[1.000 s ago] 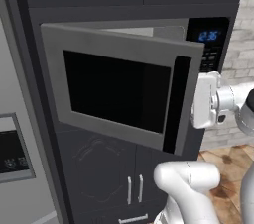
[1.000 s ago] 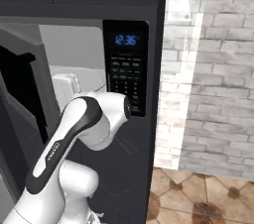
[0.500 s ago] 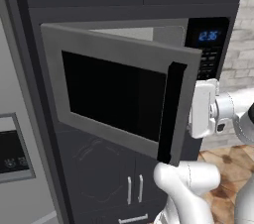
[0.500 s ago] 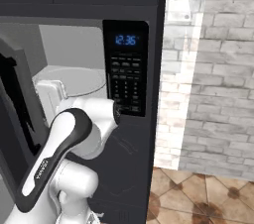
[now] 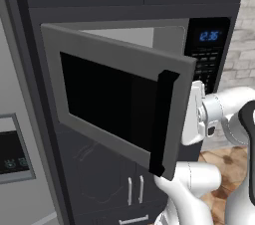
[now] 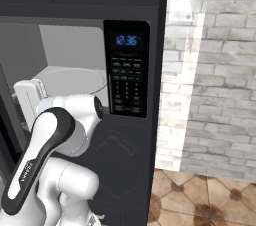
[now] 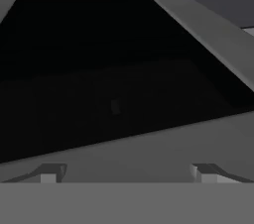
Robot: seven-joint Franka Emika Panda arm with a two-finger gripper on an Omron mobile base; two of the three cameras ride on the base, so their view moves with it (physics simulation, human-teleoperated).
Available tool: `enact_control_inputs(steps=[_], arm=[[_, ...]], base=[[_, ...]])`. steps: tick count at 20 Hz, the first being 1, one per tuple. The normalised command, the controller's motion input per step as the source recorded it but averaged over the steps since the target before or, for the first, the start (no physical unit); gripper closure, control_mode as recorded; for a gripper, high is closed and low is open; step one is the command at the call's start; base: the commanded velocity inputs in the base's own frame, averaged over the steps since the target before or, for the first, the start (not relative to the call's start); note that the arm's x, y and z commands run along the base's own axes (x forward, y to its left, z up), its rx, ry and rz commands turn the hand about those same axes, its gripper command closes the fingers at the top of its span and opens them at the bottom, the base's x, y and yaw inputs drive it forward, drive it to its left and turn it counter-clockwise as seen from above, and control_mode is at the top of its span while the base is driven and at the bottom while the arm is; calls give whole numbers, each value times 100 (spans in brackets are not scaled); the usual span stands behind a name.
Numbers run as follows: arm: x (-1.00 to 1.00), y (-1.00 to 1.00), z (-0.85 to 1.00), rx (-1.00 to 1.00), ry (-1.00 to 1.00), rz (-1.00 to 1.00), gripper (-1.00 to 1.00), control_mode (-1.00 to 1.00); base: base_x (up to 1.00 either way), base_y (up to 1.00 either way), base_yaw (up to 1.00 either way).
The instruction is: Place the sponge inside the microwave to prepare for sanitizing.
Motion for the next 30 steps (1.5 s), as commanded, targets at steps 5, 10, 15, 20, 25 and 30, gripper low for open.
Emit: enact_control_inputs(steps=[5, 10, 15, 20, 25, 30], arm=[[-31, 56, -9, 0, 3, 5, -100, -100], [-30, 54, -10, 0, 3, 5, -100, -100], [-26, 54, -9, 0, 3, 4, -100, -100], [-27, 55, -10, 0, 2, 4, -100, -100], [-23, 55, -10, 1, 2, 4, -100, -100], [-21, 55, -11, 2, 1, 5, -100, -100]], base=[[0, 0, 0], [0, 0, 0], [0, 0, 0], [0, 0, 0], [0, 0, 0], [0, 0, 0]])
